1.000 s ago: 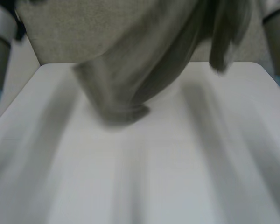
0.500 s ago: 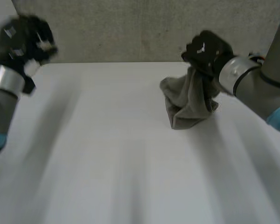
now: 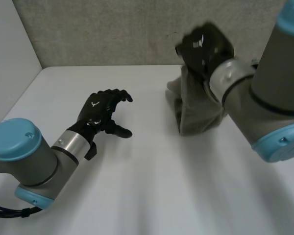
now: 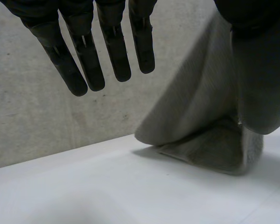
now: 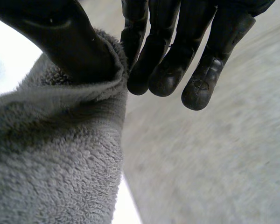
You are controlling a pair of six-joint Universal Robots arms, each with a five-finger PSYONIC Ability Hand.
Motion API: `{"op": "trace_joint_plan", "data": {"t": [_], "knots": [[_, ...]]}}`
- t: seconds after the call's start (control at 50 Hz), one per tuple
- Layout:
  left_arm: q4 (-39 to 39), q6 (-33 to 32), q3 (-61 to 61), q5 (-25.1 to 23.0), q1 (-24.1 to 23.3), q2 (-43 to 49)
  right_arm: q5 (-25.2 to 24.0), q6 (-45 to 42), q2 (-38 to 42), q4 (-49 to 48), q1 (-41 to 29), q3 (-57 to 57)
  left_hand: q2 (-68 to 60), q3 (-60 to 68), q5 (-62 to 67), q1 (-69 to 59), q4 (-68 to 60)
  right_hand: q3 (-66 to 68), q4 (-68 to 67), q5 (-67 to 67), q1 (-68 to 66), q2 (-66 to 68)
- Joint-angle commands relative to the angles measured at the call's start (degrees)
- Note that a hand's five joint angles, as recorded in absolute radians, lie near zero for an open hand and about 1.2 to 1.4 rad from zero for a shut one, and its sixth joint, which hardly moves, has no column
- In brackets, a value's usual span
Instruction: Fold the towel.
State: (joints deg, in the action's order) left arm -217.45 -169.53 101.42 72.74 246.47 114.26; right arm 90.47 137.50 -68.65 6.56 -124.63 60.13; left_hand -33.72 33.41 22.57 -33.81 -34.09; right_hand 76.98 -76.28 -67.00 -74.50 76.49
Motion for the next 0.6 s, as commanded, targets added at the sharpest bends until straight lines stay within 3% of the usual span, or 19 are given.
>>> {"op": "trace_joint_plan", "data": {"t": [0.02, 0.08, 0.18, 0.34, 0.52, 0.56, 0.6], "knots": [[0.3, 3.0, -1.6, 1.0, -2.7, 0.7, 2.2, 8.7, -2.0, 0.4, -5.9, -14.8, -0.5, 0.9, 1.7, -0.5, -0.2, 3.0, -3.7, -3.0, -5.5, 3.5], [0.4, 4.7, -1.9, 1.5, -3.3, 0.7, 3.8, 9.0, -3.1, 1.8, -10.6, -21.2, -1.2, 1.5, 2.4, -1.1, -0.9, 3.0, -3.7, -3.0, -5.5, 3.5], [2.2, 13.9, -3.8, 2.7, -4.9, 1.0, 4.8, 8.9, -2.5, 4.9, -14.1, -25.8, -1.6, 1.9, 2.7, -1.5, -1.2, 3.0, -3.7, -3.0, -5.5, 3.5], [3.7, 22.0, -6.0, 3.1, -6.2, 2.4, 5.1, 9.4, -1.9, 6.1, -14.2, -20.0, -0.9, 1.2, 2.0, -0.8, -0.5, 3.0, -3.7, -3.0, -5.5, 3.5], [3.7, 21.9, -6.4, 5.5, -6.2, 5.0, 4.7, 10.2, -2.5, 5.1, -14.0, -13.5, -2.4, 2.7, 3.6, -2.3, -2.0, 3.0, -3.7, -3.0, -5.5, 3.5], [3.8, 21.8, -6.6, 5.7, -6.2, 5.9, 4.7, 11.0, -2.8, 4.4, -14.0, -12.6, -17.6, 17.9, 18.8, -17.5, -17.3, 3.0, -3.7, -3.0, -5.5, 3.5], [3.9, 21.8, -6.5, 5.7, -6.1, 6.0, 4.8, 11.2, -3.1, 4.1, -13.9, -11.9, -21.7, 22.0, 22.9, -21.6, -21.3, 3.0, -3.7, -3.0, -5.5, 3.5]]}}
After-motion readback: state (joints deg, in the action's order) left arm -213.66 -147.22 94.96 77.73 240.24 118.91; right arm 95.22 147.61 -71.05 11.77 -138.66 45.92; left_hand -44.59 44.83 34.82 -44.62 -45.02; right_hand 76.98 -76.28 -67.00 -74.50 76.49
